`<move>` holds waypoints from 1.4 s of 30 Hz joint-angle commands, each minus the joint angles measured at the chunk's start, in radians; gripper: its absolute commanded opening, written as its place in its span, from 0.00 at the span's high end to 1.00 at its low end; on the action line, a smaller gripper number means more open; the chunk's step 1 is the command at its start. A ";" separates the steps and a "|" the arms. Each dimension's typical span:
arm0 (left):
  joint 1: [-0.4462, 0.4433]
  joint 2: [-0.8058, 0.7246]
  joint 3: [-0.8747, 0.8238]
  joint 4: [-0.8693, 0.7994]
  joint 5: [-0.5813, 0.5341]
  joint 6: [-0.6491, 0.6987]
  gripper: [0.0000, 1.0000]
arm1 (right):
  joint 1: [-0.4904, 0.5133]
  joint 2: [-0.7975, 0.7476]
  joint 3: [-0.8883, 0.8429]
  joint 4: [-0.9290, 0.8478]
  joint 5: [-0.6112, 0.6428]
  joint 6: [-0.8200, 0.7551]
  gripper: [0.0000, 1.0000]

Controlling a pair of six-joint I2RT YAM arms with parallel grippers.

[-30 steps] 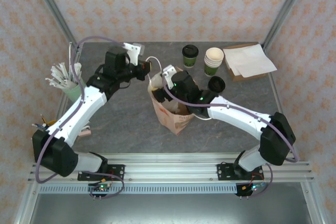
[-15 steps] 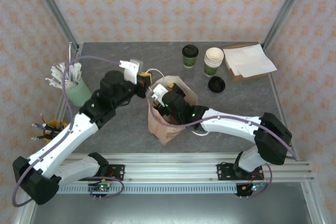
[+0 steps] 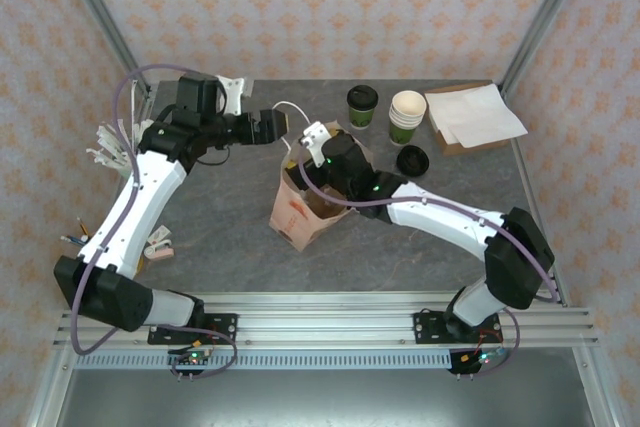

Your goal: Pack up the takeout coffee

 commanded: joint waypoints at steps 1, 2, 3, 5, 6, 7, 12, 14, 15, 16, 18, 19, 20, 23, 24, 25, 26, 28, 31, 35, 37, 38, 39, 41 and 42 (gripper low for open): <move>0.001 -0.080 -0.028 -0.077 0.111 0.125 0.00 | -0.017 0.001 0.115 -0.074 -0.068 0.064 0.01; 0.002 -0.092 -0.035 -0.083 0.159 0.155 0.00 | -0.019 0.001 0.136 -0.101 -0.074 0.061 0.01; 0.001 -0.101 -0.043 -0.087 0.195 0.183 0.00 | -0.018 0.003 0.148 -0.121 -0.075 0.062 0.01; -0.009 -0.123 -0.078 -0.097 0.190 0.233 0.00 | -0.018 0.000 0.152 -0.135 -0.085 0.058 0.01; -0.019 -0.127 -0.082 -0.116 0.153 0.256 0.00 | -0.018 -0.001 0.148 -0.135 -0.089 0.054 0.01; -0.034 -0.125 -0.081 -0.125 0.109 0.269 0.00 | -0.018 -0.003 0.143 -0.132 -0.091 0.050 0.01; -0.103 -0.068 -0.044 -0.111 0.003 0.286 0.07 | -0.019 -0.001 0.145 -0.159 -0.119 -0.010 0.01; -0.115 -0.049 -0.036 -0.117 0.043 0.300 0.10 | -0.019 0.012 0.168 -0.229 -0.103 -0.048 0.01; -0.118 -0.050 -0.041 -0.116 0.052 0.307 0.11 | -0.018 0.015 0.169 -0.246 -0.092 -0.060 0.01; -0.122 -0.055 -0.057 -0.120 0.033 0.317 0.12 | -0.018 0.013 0.164 -0.260 -0.084 -0.076 0.01; -0.123 -0.074 -0.091 -0.135 -0.053 0.337 0.13 | -0.018 0.007 0.157 -0.274 -0.064 -0.085 0.01; -0.123 -0.088 -0.111 -0.134 -0.130 0.336 0.13 | -0.019 0.002 0.160 -0.279 -0.062 -0.082 0.01; -0.123 -0.103 -0.131 -0.120 -0.222 0.320 0.11 | -0.019 -0.008 0.164 -0.280 -0.080 -0.080 0.01; -0.121 -0.133 -0.164 -0.093 -0.405 0.289 0.09 | -0.018 -0.043 0.202 -0.285 -0.140 -0.081 0.01; -0.121 -0.132 -0.163 -0.096 -0.407 0.294 0.09 | -0.018 -0.048 0.215 -0.295 -0.131 -0.078 0.01; -0.122 -0.128 -0.161 -0.095 -0.382 0.295 0.09 | -0.018 -0.048 0.231 -0.312 -0.096 -0.067 0.01; -0.122 -0.124 -0.161 -0.089 -0.330 0.293 0.09 | -0.019 -0.048 0.241 -0.330 -0.046 -0.049 0.01; -0.127 -0.121 -0.169 -0.062 -0.224 0.280 0.09 | -0.029 -0.046 0.240 -0.355 0.002 -0.014 0.01; -0.128 -0.158 -0.219 0.032 -0.073 0.268 0.08 | -0.033 -0.007 0.289 -0.381 -0.057 0.009 0.01; -0.112 -0.223 -0.248 0.060 -0.045 0.282 0.04 | -0.014 0.096 0.428 -0.419 -0.080 0.107 0.01; -0.064 -0.254 -0.248 0.032 0.008 0.281 0.01 | 0.004 0.139 0.477 -0.446 -0.080 0.115 0.01; -0.046 -0.260 -0.243 0.012 0.032 0.279 0.00 | 0.012 0.150 0.489 -0.455 -0.086 0.111 0.01; -0.036 -0.261 -0.230 -0.033 0.044 0.286 0.00 | 0.019 0.161 0.496 -0.459 -0.089 0.106 0.01; -0.034 -0.254 -0.201 -0.110 0.027 0.283 0.00 | 0.025 0.171 0.509 -0.463 -0.104 0.105 0.01; -0.034 -0.253 -0.195 -0.130 0.010 0.264 0.00 | 0.028 0.173 0.517 -0.467 -0.123 0.105 0.01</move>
